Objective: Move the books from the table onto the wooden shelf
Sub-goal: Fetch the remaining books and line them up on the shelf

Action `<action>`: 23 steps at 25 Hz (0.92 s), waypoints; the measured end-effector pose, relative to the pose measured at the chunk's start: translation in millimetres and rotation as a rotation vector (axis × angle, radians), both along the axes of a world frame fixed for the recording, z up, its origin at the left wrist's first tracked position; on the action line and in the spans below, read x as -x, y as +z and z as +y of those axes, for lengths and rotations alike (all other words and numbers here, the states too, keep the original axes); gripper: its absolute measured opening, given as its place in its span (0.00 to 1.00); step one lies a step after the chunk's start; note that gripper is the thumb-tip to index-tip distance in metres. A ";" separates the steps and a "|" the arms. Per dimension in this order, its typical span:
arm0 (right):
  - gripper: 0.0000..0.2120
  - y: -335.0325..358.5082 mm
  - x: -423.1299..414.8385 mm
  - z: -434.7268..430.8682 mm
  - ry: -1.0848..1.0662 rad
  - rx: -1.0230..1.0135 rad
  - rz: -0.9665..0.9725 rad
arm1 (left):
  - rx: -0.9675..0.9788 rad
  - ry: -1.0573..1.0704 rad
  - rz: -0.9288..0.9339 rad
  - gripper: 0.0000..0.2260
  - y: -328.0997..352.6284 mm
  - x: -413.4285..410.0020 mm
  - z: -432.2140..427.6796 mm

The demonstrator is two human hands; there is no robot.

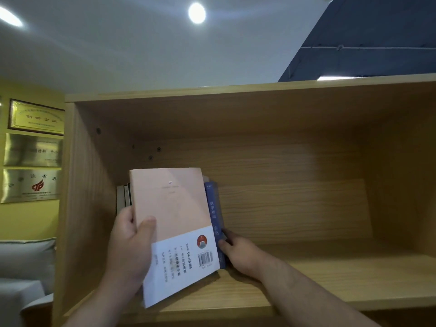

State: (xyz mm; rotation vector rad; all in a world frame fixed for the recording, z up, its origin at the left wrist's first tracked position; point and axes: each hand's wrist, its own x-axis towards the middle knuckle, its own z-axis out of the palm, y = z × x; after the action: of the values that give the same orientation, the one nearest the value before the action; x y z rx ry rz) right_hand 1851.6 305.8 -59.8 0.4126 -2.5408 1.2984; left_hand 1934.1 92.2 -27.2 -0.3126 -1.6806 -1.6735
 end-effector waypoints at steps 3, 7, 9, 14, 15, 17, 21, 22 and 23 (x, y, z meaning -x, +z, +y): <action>0.22 1.7 2.5 -2.4 0.020 -0.023 -0.036 | -0.089 -0.044 -0.010 0.06 -0.8 -0.3 -12.0; 0.20 6.7 0.8 -4.4 0.028 0.214 -0.076 | -0.211 -0.152 -0.075 0.09 2.8 3.4 -9.9; 0.15 12.9 -8.2 -4.0 0.062 0.543 -0.051 | -0.285 -0.246 -0.122 0.09 9.7 3.6 -8.1; 0.29 31.6 -26.3 5.9 0.128 0.790 -0.014 | -0.161 -0.226 -0.042 0.09 19.9 -5.2 11.5; 0.27 31.9 -31.8 6.7 0.192 0.815 -0.084 | -0.124 -0.234 -0.044 0.09 19.5 -7.1 18.4; 0.24 34.7 -41.2 15.0 0.305 0.868 -0.157 | -0.056 -0.290 -0.088 0.08 20.3 -11.1 36.0; 0.19 38.6 -61.5 50.1 0.222 1.030 -0.078 | 0.088 -0.267 -0.064 0.13 13.7 3.0 44.8; 0.15 36.6 -67.8 62.2 0.146 1.050 -0.046 | 0.212 -0.097 -0.011 0.15 8.1 13.2 36.6; 0.13 33.5 -72.6 73.1 0.043 1.030 -0.021 | 0.368 0.108 0.001 0.19 0.7 22.1 26.6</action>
State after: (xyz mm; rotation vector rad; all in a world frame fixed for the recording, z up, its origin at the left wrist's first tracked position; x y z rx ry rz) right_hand 1924.1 378.9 -26.3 0.2095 -1.5359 2.3465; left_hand 1911.9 118.8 -26.5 -0.3881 -1.9659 -1.2811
